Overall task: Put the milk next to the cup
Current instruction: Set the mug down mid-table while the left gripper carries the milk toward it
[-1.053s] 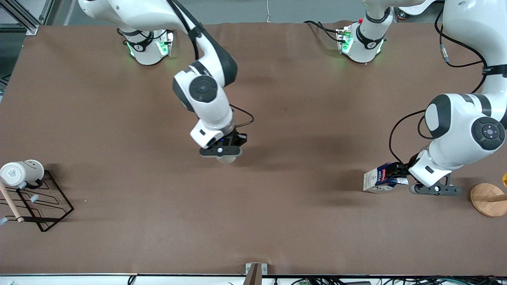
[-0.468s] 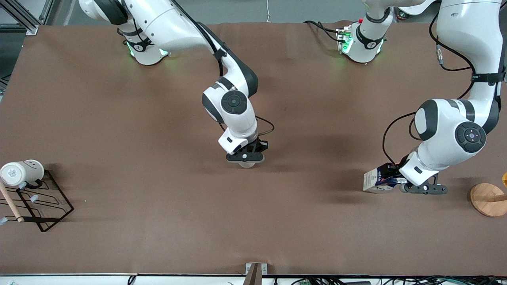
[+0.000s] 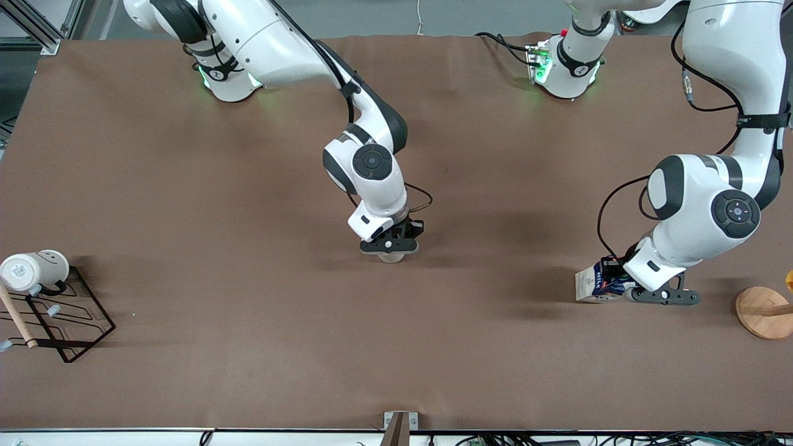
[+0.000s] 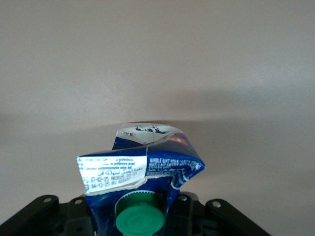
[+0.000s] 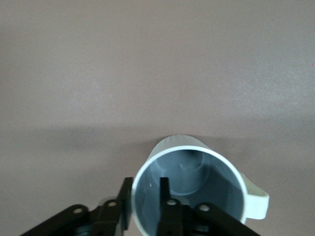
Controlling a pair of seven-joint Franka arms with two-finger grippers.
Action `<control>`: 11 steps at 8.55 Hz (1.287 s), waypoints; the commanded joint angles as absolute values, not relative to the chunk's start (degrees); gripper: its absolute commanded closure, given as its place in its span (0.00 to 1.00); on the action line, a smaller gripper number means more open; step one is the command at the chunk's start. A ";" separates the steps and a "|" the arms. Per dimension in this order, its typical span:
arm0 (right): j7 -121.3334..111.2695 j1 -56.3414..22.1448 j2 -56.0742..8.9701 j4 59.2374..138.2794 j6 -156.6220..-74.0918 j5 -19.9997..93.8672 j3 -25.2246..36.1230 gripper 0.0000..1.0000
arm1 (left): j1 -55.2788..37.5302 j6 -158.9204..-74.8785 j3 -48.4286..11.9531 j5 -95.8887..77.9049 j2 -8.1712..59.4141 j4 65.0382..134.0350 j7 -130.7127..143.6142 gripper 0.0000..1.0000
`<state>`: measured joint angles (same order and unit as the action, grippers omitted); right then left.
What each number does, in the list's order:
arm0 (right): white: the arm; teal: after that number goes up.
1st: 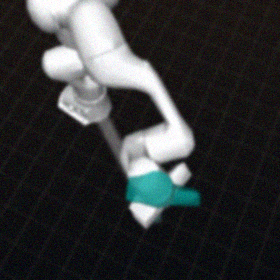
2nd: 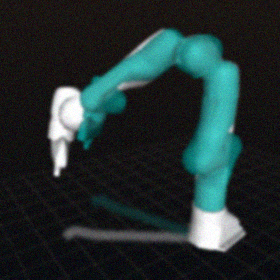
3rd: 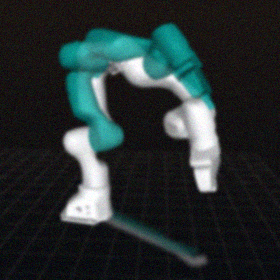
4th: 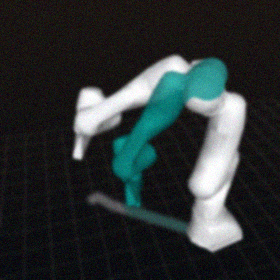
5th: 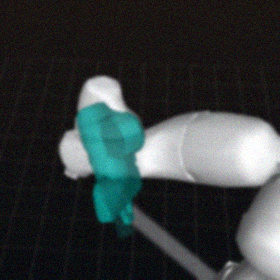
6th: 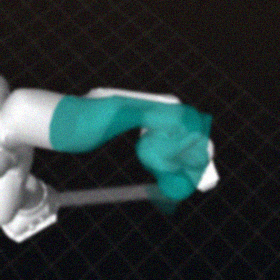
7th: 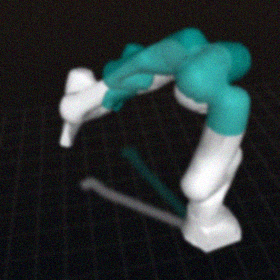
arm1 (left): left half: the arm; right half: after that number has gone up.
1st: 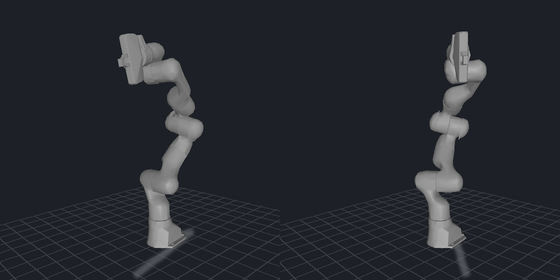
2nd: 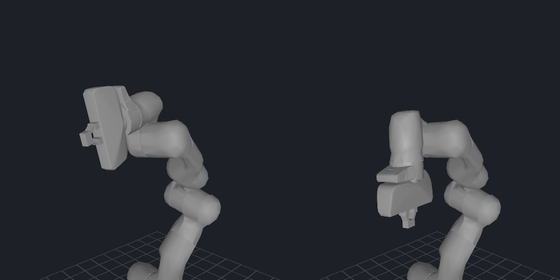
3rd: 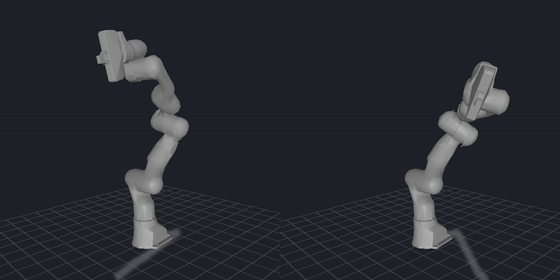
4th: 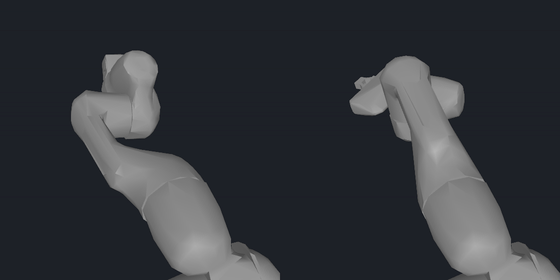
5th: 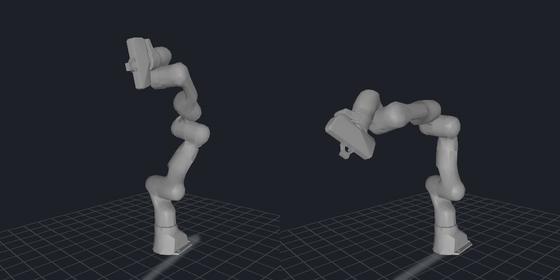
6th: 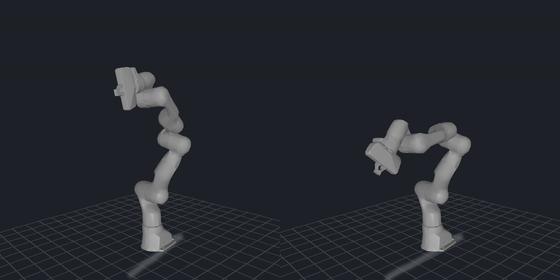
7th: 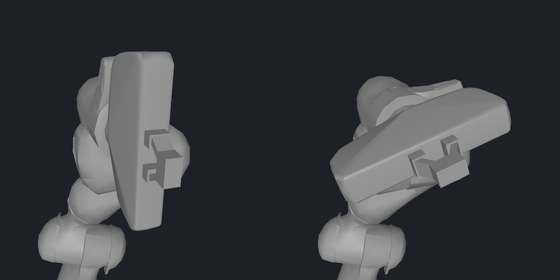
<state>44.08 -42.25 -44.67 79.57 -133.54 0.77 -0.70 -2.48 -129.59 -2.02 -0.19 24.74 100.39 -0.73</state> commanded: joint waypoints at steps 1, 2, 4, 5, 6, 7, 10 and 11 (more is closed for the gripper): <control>45.35 -42.80 -44.91 78.40 -132.90 -0.18 -0.18 0.01 | -2.72 -129.46 -3.16 -0.09 23.73 97.84 1.83 0.63; 45.35 -42.89 -44.30 78.31 -132.54 0.17 -0.26 0.01 | -2.81 -128.59 -5.25 -0.09 23.56 96.43 4.89 0.63; 48.31 -42.72 -41.67 77.79 -130.45 0.44 -0.09 0.01 | -2.99 -125.17 -10.60 0.09 23.47 93.09 13.22 0.63; 48.77 -42.19 -38.96 77.26 -126.51 0.18 0.09 0.01 | -3.16 -124.81 -13.85 0.17 23.03 92.47 18.40 0.63; 48.69 -41.49 -35.28 77.60 -120.30 -0.96 1.22 0.01 | -3.16 -124.54 -17.11 0.61 22.42 92.64 23.59 0.63; 48.17 -41.14 -32.63 78.04 -113.10 -2.62 2.97 0.01 | -3.16 -122.02 -20.79 0.79 21.72 92.72 27.56 0.63; 35.73 -31.68 -22.63 86.01 -107.93 -2.72 3.25 0.01 | -3.25 -115.86 -29.24 0.97 20.31 93.25 38.37 0.63; 30.90 -27.99 -18.32 89.53 -107.84 -2.55 3.25 0.01 | -5.43 -115.23 -30.75 1.23 20.22 93.60 42.76 0.63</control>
